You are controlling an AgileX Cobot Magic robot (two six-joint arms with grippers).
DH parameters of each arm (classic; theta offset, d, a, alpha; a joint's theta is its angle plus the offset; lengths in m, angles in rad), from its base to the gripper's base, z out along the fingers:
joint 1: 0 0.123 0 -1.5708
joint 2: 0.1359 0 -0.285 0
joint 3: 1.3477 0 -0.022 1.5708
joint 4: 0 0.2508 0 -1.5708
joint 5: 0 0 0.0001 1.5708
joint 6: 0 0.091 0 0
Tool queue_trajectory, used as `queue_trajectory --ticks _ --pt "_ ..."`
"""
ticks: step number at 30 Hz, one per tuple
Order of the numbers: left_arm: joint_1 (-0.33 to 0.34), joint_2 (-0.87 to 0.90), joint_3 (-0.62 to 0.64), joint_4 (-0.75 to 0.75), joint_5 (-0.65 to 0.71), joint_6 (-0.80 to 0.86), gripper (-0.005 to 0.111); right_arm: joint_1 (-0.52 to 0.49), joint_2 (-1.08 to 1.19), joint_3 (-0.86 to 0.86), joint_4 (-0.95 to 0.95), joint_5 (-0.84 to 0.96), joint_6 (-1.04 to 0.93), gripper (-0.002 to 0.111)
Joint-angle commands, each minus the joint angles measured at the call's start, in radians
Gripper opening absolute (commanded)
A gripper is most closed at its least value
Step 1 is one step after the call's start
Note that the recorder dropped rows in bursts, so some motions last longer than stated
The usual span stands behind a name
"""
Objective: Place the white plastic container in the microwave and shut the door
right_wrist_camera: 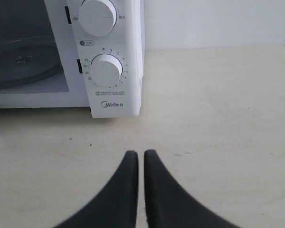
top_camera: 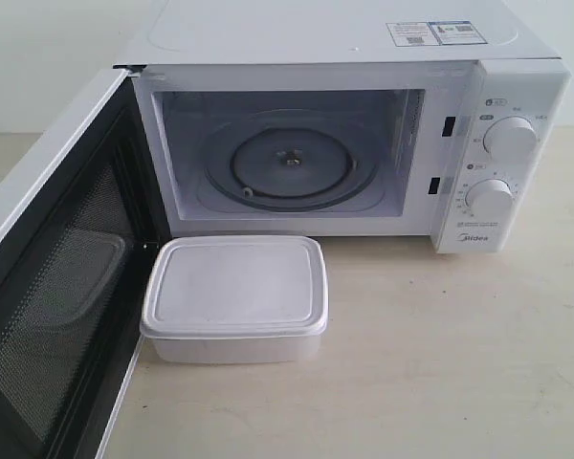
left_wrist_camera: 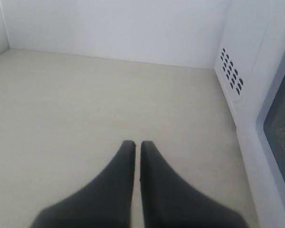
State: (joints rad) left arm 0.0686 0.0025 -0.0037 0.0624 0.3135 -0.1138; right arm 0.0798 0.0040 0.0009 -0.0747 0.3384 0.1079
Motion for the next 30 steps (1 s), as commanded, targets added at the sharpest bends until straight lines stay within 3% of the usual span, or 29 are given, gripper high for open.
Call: queue_trajectory --ticks 1,11,30 --pt "0.000 -0.002 0.004 0.004 -0.001 0.002 0.004 -0.001 -0.004 -0.001 -0.008 -0.004 -0.005 0.003" --pt "0.000 -0.002 0.004 0.004 -0.001 0.002 0.004 -0.001 -0.004 -0.017 0.005 0.008 -0.008 0.003" --pt "0.000 -0.002 0.004 0.004 -0.001 0.002 0.004 -0.001 -0.004 -0.466 0.097 -0.004 0.027 0.003"
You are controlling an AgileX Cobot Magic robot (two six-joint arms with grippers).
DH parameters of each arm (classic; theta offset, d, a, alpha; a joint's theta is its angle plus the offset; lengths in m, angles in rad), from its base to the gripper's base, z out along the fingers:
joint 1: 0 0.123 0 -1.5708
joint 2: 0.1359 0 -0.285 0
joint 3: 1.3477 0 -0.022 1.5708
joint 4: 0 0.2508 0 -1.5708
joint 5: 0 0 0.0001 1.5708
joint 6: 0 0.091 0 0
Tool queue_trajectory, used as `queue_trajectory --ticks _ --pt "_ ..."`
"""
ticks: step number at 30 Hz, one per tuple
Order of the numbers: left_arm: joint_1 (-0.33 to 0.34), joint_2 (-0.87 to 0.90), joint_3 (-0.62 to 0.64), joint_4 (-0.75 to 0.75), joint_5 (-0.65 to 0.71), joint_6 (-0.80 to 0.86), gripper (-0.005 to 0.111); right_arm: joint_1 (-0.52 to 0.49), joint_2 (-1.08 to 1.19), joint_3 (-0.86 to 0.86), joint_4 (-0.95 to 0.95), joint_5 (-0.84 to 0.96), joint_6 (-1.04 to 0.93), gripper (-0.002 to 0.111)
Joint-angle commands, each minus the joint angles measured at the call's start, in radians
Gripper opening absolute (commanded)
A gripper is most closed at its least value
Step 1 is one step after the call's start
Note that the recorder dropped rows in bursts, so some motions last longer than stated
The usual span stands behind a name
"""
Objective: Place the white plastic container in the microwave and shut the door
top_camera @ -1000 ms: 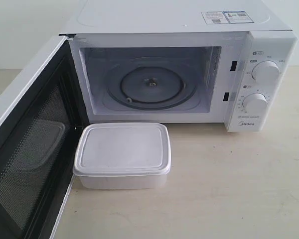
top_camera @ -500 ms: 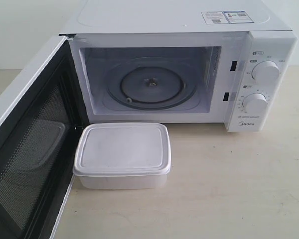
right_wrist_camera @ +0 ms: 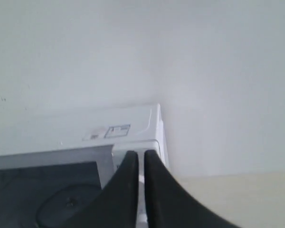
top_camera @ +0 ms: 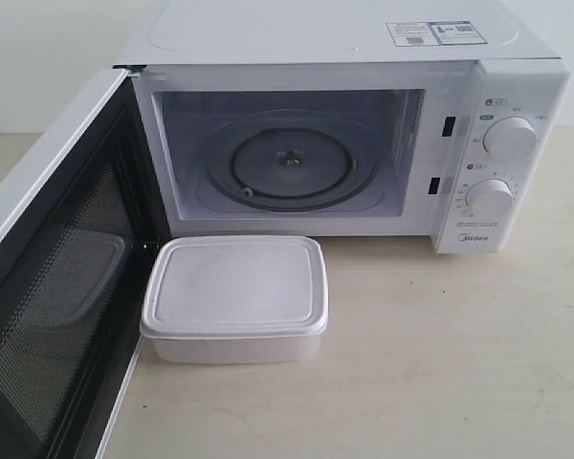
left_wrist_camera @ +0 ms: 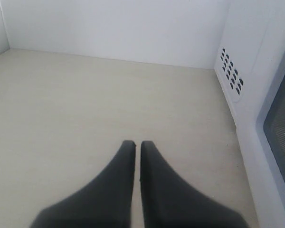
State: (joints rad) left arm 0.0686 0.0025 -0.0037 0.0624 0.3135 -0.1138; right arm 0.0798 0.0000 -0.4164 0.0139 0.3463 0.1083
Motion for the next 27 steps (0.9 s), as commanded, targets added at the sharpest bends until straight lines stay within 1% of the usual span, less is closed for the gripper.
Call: queue_trajectory --ticks 1,4,6,7,9,12,13,15,16,18,21,25,27 --pt "0.000 -0.002 0.004 0.004 -0.001 0.002 0.004 -0.001 0.000 -0.053 0.019 -0.024 0.057 0.003" --pt "0.000 -0.002 0.004 0.004 -0.001 0.002 0.004 -0.001 0.000 -0.056 0.054 -0.108 0.128 0.003" --pt "0.000 -0.002 0.004 0.004 -0.001 0.002 0.004 -0.001 0.000 -0.079 0.092 -0.099 0.124 0.003" --pt "0.000 -0.002 0.004 0.004 -0.001 0.002 0.004 -0.001 0.000 -0.096 0.097 -0.081 0.096 0.003" --pt "0.000 -0.002 0.004 0.004 -0.001 0.002 0.004 -0.001 0.029 -0.138 0.149 0.018 0.042 0.003" --pt "0.000 -0.002 0.004 0.004 -0.001 0.002 0.004 -0.001 0.144 -0.182 0.333 0.150 -0.121 0.003" --pt "0.000 -0.002 0.004 0.004 -0.001 0.002 0.004 -0.001 0.206 -0.200 0.428 0.183 -0.222 0.003" --pt "0.000 -0.002 0.004 0.004 -0.001 0.002 0.004 -0.001 0.302 -0.226 0.551 0.231 -0.337 0.003" --pt "0.000 -0.002 0.004 0.004 -0.001 0.002 0.004 -0.001 0.383 -0.238 0.630 0.261 -0.382 0.003" --pt "0.000 -0.002 0.004 0.004 -0.001 0.002 0.004 -0.001 0.515 -0.256 0.723 0.300 -0.424 0.003" --pt "0.000 -0.002 0.004 0.004 -0.001 0.002 0.004 -0.001 0.732 -0.270 0.872 0.378 -0.547 0.003" --pt "0.000 -0.002 0.004 0.004 -0.001 0.002 0.004 -0.001 1.014 -0.274 1.133 0.521 -0.789 0.003" --pt "0.000 -0.002 0.004 0.004 -0.001 0.002 0.004 -0.001 1.119 -0.274 1.225 0.568 -0.863 0.003"
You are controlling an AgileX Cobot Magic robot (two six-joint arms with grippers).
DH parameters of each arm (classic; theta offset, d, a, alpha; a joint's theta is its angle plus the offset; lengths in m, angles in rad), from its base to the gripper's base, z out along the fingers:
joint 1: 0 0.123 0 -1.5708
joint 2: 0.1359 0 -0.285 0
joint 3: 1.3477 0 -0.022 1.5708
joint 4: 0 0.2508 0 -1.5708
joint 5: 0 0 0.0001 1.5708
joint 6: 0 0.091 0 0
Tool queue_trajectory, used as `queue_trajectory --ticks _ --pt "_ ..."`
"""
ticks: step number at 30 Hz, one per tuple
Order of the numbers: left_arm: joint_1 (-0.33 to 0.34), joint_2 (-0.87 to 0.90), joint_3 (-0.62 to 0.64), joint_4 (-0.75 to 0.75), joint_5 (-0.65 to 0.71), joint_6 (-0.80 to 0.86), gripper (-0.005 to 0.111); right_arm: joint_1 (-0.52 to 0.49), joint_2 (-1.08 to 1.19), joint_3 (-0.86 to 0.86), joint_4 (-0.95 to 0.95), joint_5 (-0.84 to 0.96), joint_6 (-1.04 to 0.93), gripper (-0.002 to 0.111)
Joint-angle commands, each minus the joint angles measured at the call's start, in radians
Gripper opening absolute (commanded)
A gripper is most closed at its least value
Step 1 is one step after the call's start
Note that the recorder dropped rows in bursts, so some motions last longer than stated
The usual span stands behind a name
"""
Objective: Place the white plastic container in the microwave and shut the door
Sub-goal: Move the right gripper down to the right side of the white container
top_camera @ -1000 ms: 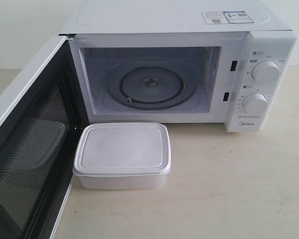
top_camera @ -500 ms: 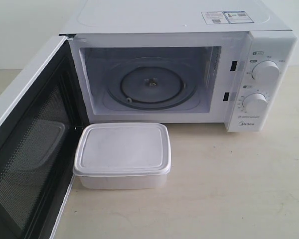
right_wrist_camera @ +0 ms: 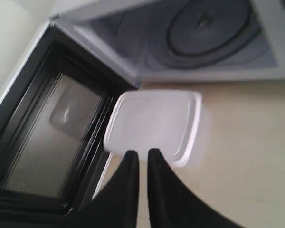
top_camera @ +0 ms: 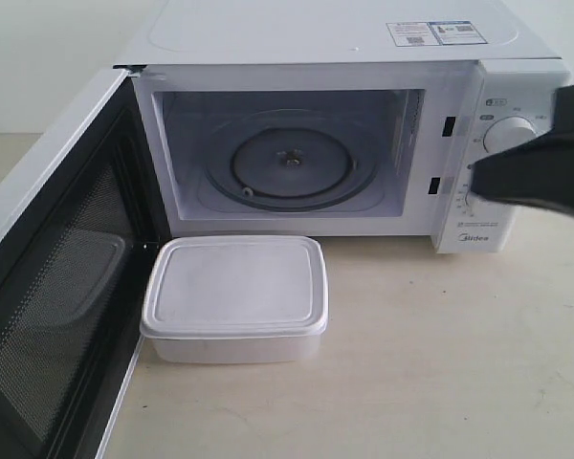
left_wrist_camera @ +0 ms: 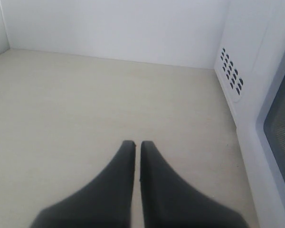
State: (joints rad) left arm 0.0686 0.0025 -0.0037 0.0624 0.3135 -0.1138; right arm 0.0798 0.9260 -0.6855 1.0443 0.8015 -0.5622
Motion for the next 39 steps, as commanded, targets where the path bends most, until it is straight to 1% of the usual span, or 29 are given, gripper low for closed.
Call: queue_trajectory --ticks 1,4,8,10,11,12,13,14,17,20,24,30,32,34,39 --pt "0.000 -0.002 0.004 0.004 -0.001 0.002 0.004 -0.001 0.244 -0.005 0.233 0.125 -0.221 0.003" --pt "0.000 -0.002 0.004 0.004 -0.001 0.002 0.004 -0.001 0.370 -0.005 0.310 0.128 -0.290 0.003" --pt "0.000 -0.002 0.004 0.004 -0.001 0.002 0.004 -0.001 0.515 -0.005 0.367 0.111 -0.397 0.003" --pt "0.000 -0.002 0.004 0.004 -0.001 0.002 0.004 0.001 0.600 -0.005 0.421 0.124 -0.476 0.007" --pt "0.000 -0.002 0.004 0.004 -0.001 0.002 0.004 0.017 0.656 -0.005 0.465 0.118 -0.516 0.018" --pt "0.000 -0.002 0.004 0.004 -0.001 0.002 0.004 0.025 0.684 -0.005 0.488 0.112 -0.539 0.023" --pt "0.000 -0.002 0.004 0.004 -0.001 0.002 0.004 0.054 0.739 -0.005 0.538 0.107 -0.594 0.035" --pt "0.000 -0.002 0.004 0.004 -0.001 0.002 0.004 0.079 0.780 -0.005 0.582 0.106 -0.638 0.041" --pt "0.000 -0.002 0.004 0.004 -0.001 0.002 0.004 0.122 0.868 -0.005 0.690 0.105 -0.733 0.042" --pt "0.000 -0.002 0.004 0.004 -0.001 0.002 0.004 0.128 0.937 -0.005 0.700 0.107 -0.770 0.042" --pt "0.000 -0.002 0.004 0.004 -0.001 0.002 0.004 0.130 0.962 -0.005 0.700 0.107 -0.798 0.042" --pt "0.000 -0.002 0.004 0.004 -0.001 0.002 0.004 0.130 0.962 -0.010 0.700 0.102 -0.796 0.042" --pt "0.000 -0.002 0.004 0.004 -0.001 0.002 0.004 0.132 0.969 -0.028 0.700 0.104 -0.769 0.042" --pt "0.000 -0.002 0.004 0.004 -0.001 0.002 0.004 0.148 0.971 -0.045 0.700 0.104 -0.762 0.042" --pt "0.000 -0.002 0.004 0.004 -0.001 0.002 0.004 0.197 0.971 -0.084 0.700 0.037 -0.743 0.042"
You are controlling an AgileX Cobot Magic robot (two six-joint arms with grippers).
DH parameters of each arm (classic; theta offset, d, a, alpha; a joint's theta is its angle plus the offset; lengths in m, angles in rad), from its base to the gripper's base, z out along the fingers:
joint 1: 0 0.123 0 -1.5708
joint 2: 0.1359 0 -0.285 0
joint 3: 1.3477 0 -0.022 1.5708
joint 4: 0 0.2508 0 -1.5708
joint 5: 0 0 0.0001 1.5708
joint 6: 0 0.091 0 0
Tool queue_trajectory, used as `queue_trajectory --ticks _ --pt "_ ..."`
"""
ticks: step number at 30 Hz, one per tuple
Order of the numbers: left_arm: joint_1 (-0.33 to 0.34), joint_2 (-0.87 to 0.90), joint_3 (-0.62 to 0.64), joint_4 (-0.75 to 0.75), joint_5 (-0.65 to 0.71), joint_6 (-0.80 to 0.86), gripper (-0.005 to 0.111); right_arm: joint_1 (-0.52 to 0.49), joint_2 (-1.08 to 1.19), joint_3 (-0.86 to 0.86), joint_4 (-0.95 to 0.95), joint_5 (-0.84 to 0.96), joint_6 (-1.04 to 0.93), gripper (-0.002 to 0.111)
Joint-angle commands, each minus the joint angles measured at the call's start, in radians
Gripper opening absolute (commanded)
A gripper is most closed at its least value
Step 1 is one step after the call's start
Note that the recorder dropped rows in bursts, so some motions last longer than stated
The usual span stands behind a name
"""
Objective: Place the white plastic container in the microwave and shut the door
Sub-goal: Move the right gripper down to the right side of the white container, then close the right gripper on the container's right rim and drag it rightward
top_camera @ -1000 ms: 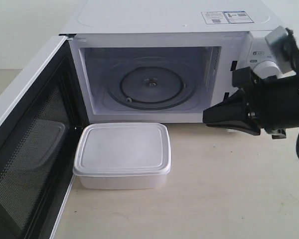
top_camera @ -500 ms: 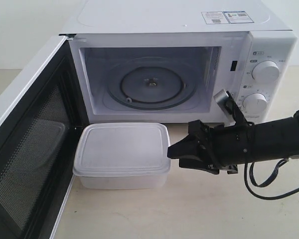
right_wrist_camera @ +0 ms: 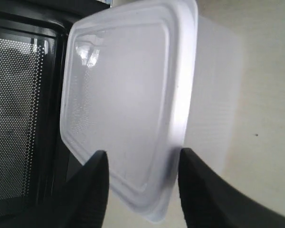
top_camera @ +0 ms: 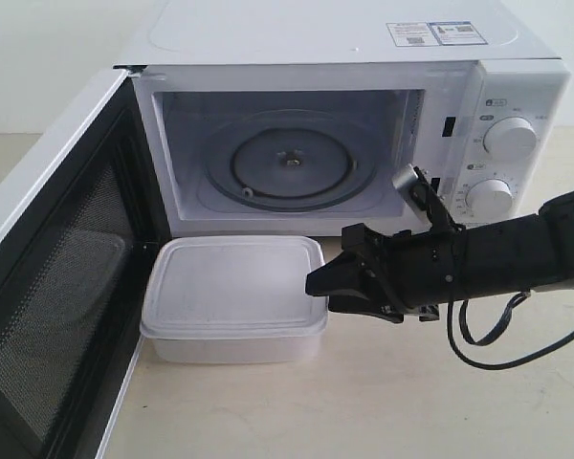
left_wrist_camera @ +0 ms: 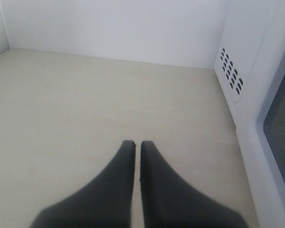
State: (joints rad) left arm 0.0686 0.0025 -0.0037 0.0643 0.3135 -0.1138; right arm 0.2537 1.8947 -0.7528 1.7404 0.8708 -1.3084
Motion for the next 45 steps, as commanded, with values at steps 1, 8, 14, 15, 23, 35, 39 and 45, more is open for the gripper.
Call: queue_trajectory --ticks 1,8,14,15,23,35,39,45 --pt "0.000 -0.002 0.004 0.003 -0.001 0.002 0.004 0.026 0.002 -0.017 0.004 -0.038 0.006 0.042" --pt "0.000 -0.002 0.004 0.003 -0.001 0.002 0.004 0.026 0.002 -0.017 0.004 -0.077 0.009 0.042" --pt "0.000 -0.002 0.004 0.003 -0.001 0.002 0.004 0.026 0.002 -0.017 0.004 -0.079 0.013 0.042" --pt "0.000 -0.002 0.004 0.003 -0.001 0.002 0.004 0.026 0.002 -0.017 0.004 -0.079 0.013 0.042" --pt "0.000 -0.002 0.004 0.003 -0.001 0.002 0.004 0.026 0.002 -0.017 0.004 -0.079 0.013 0.042" --pt "0.000 -0.002 0.004 0.003 -0.001 0.002 0.004 0.026 0.002 -0.017 0.004 -0.073 0.013 0.042" --pt "0.000 -0.002 0.004 0.003 -0.001 0.002 0.004 0.026 0.002 -0.017 0.004 -0.073 0.013 0.042" --pt "0.000 -0.002 0.004 0.003 -0.001 0.002 0.004 0.026 0.007 -0.017 0.004 -0.079 0.011 0.042"
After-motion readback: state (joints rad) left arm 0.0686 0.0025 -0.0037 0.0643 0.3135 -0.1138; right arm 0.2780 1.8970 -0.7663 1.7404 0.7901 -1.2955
